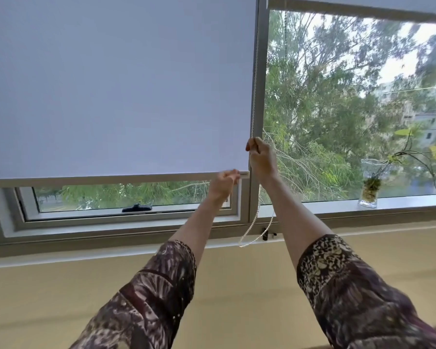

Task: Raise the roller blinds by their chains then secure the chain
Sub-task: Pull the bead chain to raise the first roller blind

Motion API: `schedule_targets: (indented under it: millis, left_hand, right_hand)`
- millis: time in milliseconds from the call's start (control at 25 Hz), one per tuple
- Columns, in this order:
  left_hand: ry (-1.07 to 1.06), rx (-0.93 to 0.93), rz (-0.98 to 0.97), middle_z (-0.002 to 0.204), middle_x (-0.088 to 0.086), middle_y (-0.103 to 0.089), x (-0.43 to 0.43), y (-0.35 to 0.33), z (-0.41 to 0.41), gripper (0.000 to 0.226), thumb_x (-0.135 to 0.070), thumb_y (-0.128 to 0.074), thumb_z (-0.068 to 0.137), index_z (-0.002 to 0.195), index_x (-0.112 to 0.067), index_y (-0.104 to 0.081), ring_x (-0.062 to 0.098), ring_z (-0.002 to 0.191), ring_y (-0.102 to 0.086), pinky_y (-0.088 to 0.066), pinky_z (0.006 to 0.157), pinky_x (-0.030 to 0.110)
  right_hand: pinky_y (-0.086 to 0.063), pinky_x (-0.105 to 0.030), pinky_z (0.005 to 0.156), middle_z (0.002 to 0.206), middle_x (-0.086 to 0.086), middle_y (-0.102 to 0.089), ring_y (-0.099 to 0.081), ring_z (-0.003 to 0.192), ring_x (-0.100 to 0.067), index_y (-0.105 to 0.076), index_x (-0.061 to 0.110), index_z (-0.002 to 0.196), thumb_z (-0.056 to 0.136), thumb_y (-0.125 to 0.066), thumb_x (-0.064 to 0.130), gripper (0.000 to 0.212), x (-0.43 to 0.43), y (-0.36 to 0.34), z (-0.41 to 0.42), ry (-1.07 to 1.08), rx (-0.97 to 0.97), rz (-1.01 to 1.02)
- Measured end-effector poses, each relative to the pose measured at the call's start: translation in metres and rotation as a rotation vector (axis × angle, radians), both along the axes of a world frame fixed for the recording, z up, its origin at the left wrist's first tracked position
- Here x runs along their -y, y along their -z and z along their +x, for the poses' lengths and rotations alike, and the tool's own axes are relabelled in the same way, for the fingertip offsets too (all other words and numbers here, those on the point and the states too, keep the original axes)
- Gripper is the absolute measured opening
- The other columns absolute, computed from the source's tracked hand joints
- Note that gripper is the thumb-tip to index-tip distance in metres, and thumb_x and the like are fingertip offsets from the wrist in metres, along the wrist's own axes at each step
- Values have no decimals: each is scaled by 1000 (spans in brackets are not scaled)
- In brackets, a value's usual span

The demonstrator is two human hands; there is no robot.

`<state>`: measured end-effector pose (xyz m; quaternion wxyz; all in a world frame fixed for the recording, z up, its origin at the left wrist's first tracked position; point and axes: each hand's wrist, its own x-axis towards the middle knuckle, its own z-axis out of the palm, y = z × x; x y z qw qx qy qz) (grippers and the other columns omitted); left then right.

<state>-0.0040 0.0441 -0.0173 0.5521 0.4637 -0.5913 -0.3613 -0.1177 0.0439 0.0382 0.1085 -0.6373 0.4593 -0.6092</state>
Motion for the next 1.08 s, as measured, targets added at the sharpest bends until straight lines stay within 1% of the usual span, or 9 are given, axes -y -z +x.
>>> schedule_targets:
  millis: [120, 240, 360, 520, 640, 800, 880, 960, 1080]
  left_hand:
    - [25, -166, -100, 116, 16, -68, -9, -44, -2, 37, -25, -44, 100, 120, 2, -61, 16, 90, -64, -48, 56, 11]
    - [52, -184, -174, 123, 14, -66, -16, -81, -8, 37, -24, -42, 101, 125, 0, -58, 22, 103, -65, -47, 72, 25]
    - [70, -212, -215, 121, 17, -66, -18, -107, -18, 31, -14, -44, 100, 124, 3, -57, 15, 85, -65, -45, 64, 23]
    - [4, -207, -227, 90, 14, -68, -12, -111, -31, 26, -5, -49, 97, 112, 9, -64, 6, 58, -62, -47, 46, 11]
    - [-53, -180, -211, 79, 11, -67, -9, -93, -33, 22, -3, -53, 95, 104, 10, -68, 6, 52, -59, -51, 48, 12]
    - [-50, -97, -271, 68, 5, -64, -9, -64, -28, 18, -5, -56, 93, 95, 6, -71, 9, 53, -56, -51, 51, 16]
    - [-72, -56, -283, 67, 6, -65, -9, -54, -24, 19, -7, -56, 94, 93, 3, -72, 13, 55, -55, -53, 55, 22]
    - [-111, -8, -305, 69, 8, -66, -7, -44, -22, 18, -9, -56, 93, 92, 0, -72, 17, 56, -57, -55, 60, 33]
    - [-131, 44, -331, 75, 13, -71, -7, -25, -23, 17, -3, -56, 91, 93, 0, -73, 21, 60, -60, -57, 62, 38]
  right_hand:
    - [-32, -23, 50, 70, 0, -58, -46, 54, -6, -60, 12, 84, 98, -43, 17, 22, -1, 22, -2, 9, -103, 43]
    - [-29, -21, 47, 62, 6, -52, -44, 50, -7, -58, 16, 83, 98, -44, 20, 22, -5, 54, -1, -2, -174, 108]
    - [-28, -22, 47, 61, 9, -52, -45, 51, -8, -56, 20, 79, 98, -43, 19, 23, -9, 82, 3, 15, -219, 145]
    - [-38, -28, 53, 70, 1, -62, -54, 59, -16, -55, 20, 76, 98, -42, 22, 26, -16, 107, 6, 6, -269, 164]
    - [-47, -36, 63, 80, -5, -68, -60, 71, -25, -55, 19, 78, 98, -40, 23, 25, -17, 119, 0, 31, -348, 212]
    - [-53, -42, 66, 81, -14, -67, -61, 67, -28, -54, 17, 84, 98, -36, 21, 23, -9, 127, -13, -65, -457, 390]
    - [-56, -36, 60, 87, -11, -67, -62, 66, -21, -59, 17, 98, 96, -38, 14, 21, -8, 117, -18, -151, -415, 486]
    - [-51, -26, 62, 94, -6, -66, -59, 71, -18, -60, 16, 113, 93, -41, 6, 29, -8, 92, -23, -189, -309, 482]
    - [-48, -31, 71, 90, -8, -65, -57, 78, -22, -60, 8, 110, 92, -41, 3, 26, -11, 37, -24, -272, 36, 307]
